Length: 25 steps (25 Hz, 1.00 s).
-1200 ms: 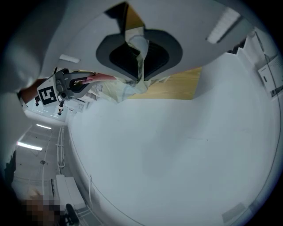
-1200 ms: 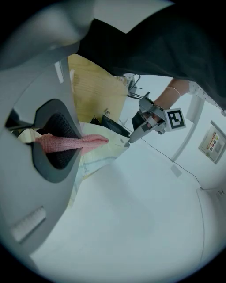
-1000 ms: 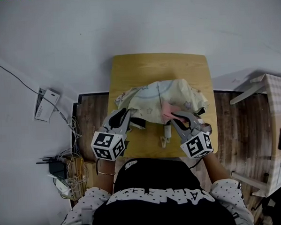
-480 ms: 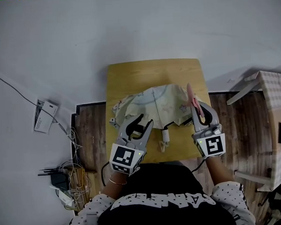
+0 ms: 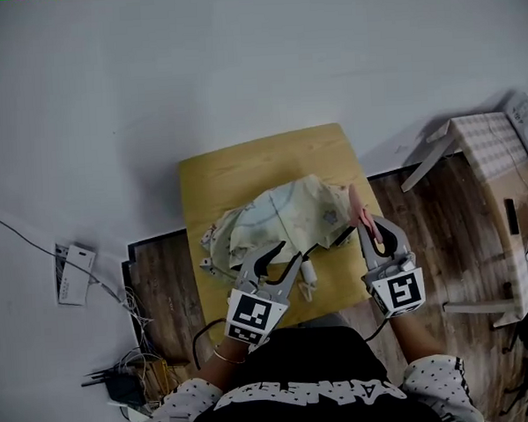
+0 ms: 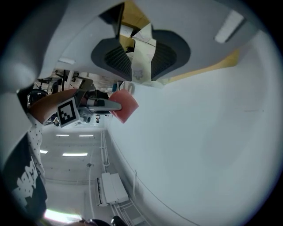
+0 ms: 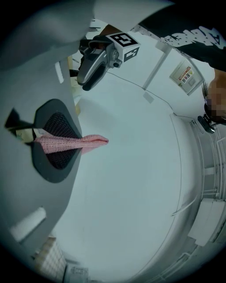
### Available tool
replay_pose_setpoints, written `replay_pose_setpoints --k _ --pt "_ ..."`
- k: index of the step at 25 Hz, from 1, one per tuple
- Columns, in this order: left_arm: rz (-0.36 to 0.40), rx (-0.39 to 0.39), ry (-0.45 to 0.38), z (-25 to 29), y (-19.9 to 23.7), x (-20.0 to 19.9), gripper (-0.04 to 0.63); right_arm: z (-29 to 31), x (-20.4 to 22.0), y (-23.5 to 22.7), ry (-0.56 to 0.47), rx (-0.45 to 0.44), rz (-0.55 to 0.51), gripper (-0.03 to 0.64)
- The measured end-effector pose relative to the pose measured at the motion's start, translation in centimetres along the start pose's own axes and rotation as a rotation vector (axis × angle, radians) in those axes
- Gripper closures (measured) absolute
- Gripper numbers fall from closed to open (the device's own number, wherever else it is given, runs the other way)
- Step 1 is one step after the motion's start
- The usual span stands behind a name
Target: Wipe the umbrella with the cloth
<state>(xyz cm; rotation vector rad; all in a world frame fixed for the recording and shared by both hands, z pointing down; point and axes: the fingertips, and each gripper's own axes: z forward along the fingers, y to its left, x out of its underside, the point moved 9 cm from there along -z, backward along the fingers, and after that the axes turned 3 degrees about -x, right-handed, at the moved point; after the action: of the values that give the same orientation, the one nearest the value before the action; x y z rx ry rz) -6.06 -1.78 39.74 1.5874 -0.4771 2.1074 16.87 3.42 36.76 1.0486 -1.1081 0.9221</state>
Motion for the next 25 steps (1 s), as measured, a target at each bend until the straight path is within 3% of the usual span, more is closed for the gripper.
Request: replay_pose_setpoints --k 7,17,25 --pt "0.044 0.001 0.061 2.0 -1.5 0.7 0.434 0.2 -0.2 -1.1 0.001 -0.003 0.013 0.583" --pt "-0.021 -0.123 0.147 7.5 -3.3 0.8 0.391 2.9 1.7 -5.8 -0.03 -0.146 0.047 0.583" --pt "0.031 -0.174 0.254 12.5 -5.9 1.5 0.34 4.7 3.0 -8.5 -0.034 -0.255 0.069 0.583"
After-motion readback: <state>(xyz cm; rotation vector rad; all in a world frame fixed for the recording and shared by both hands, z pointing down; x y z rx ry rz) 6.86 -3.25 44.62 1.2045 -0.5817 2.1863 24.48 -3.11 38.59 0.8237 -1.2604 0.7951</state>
